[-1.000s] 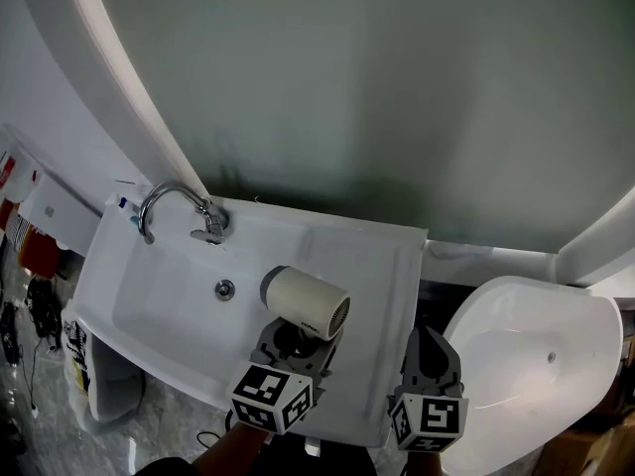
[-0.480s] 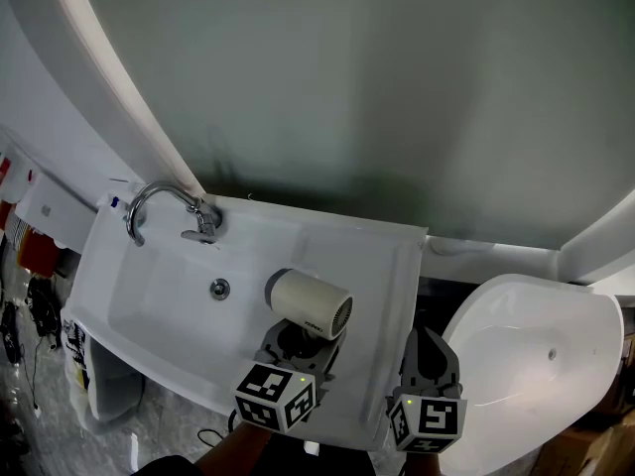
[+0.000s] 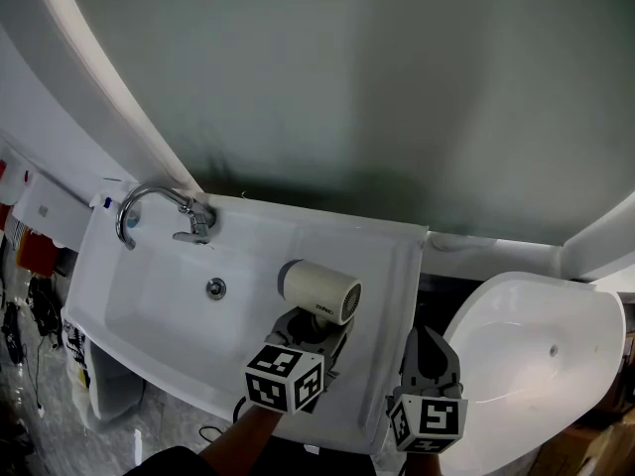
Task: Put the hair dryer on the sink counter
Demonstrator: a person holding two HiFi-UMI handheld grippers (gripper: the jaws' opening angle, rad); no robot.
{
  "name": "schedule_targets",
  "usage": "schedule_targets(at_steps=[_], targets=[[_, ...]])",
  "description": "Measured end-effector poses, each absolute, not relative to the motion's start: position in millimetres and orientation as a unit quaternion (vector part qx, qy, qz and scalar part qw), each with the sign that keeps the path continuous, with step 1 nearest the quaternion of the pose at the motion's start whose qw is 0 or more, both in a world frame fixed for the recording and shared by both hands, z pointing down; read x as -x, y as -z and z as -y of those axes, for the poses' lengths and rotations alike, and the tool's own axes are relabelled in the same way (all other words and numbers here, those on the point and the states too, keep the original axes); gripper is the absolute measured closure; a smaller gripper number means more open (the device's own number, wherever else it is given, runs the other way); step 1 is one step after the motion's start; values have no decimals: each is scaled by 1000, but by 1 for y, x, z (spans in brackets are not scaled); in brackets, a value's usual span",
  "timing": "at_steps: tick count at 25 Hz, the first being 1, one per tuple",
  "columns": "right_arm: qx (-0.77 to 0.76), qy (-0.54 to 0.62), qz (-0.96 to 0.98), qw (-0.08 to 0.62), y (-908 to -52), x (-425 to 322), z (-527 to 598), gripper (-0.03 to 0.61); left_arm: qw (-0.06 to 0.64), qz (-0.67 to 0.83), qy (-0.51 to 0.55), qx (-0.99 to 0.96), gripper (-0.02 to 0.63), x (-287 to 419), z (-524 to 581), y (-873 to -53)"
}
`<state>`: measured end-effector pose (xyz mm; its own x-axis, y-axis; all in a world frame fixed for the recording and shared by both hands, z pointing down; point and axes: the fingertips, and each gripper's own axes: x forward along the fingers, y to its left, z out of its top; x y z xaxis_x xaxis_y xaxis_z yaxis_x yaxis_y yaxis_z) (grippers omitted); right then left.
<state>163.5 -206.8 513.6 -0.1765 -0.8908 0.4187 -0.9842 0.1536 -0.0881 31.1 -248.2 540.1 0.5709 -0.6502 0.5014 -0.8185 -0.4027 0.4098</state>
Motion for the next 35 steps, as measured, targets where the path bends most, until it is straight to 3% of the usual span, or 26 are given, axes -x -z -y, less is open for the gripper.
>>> schedule_targets(at_steps=[35], targets=[[-605,-241,740,165,-582,-164,250,558,405,439,-280,-752,400,-52,285,-653]])
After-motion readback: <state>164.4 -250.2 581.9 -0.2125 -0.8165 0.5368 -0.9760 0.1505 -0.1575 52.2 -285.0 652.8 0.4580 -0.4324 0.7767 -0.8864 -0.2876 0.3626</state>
